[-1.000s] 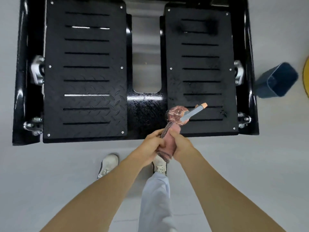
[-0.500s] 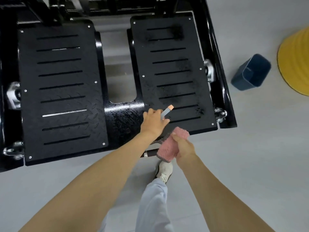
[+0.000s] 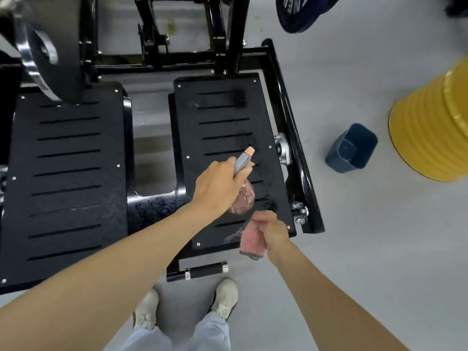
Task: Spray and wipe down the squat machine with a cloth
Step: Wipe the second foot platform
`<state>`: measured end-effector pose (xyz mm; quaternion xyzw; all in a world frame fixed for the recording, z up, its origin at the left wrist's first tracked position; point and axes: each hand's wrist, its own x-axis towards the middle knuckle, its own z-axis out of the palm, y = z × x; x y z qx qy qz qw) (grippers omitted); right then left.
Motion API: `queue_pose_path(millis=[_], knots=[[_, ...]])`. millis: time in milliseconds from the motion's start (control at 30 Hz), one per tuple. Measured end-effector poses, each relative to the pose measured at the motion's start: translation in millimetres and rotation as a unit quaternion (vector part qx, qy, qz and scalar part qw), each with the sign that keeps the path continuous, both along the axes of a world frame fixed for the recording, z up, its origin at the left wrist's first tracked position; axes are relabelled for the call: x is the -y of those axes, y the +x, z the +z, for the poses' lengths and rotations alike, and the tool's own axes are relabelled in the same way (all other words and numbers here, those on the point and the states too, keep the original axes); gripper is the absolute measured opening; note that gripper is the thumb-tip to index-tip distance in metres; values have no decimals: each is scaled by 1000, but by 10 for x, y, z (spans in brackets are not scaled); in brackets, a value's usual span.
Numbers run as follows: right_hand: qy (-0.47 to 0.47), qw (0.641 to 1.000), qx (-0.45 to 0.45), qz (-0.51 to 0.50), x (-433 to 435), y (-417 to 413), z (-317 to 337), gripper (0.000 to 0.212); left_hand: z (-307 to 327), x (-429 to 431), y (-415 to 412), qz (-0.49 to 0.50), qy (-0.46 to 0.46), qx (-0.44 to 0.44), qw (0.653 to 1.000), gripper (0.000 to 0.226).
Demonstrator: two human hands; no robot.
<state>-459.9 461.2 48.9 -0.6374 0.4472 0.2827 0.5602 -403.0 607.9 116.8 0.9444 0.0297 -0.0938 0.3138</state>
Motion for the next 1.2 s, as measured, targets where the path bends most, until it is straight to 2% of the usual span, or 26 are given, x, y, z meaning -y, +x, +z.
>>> queue_pose_path(millis=[100, 200, 300, 400, 500, 567, 667, 700, 800, 900, 1000, 1100, 1200], knots=[[77, 995, -18, -64, -47, 252, 80, 28, 177, 21, 180, -5, -24, 12, 1000, 41], [134, 981, -2, -138, -152, 426, 175, 49, 300, -44, 351, 18, -38, 19, 999, 40], [187, 975, -32, -119, -268, 565, 244, 72, 356, -147, 462, 58, -87, 2, 994, 31], [212, 969, -13, -122, -453, 703, 262, 64, 338, -232, 529, 45, -145, -19, 988, 32], [198, 970, 17, -139, -526, 854, 225, 52, 292, -242, 587, -26, -206, -65, 976, 38], [181, 971, 25, -151, -519, 968, 204, 48, 263, -282, 669, -89, -192, -88, 973, 51], [180, 970, 21, -163, -517, 1127, 135, 51, 216, -304, 809, -149, -183, -106, 966, 92], [177, 971, 14, -160, -534, 1178, 110, 51, 190, -308, 875, -151, -181, -96, 967, 97], [174, 977, 3, -124, -670, 1311, 116, 49, 64, -321, 1085, -103, -209, -72, 970, 88], [176, 979, 3, -99, -807, 1380, 97, 59, -76, -331, 1251, -86, -242, -91, 962, 86], [198, 973, -27, -112, -846, 1450, 7, 68, -213, -305, 1356, -73, -229, -99, 966, 85], [219, 967, -43, -126, -831, 1577, 15, 64, -296, -298, 1426, -35, -242, -119, 962, 87], [220, 968, -50, -113, -810, 1729, -19, 59, -362, -289, 1492, 30, -269, -114, 956, 69]])
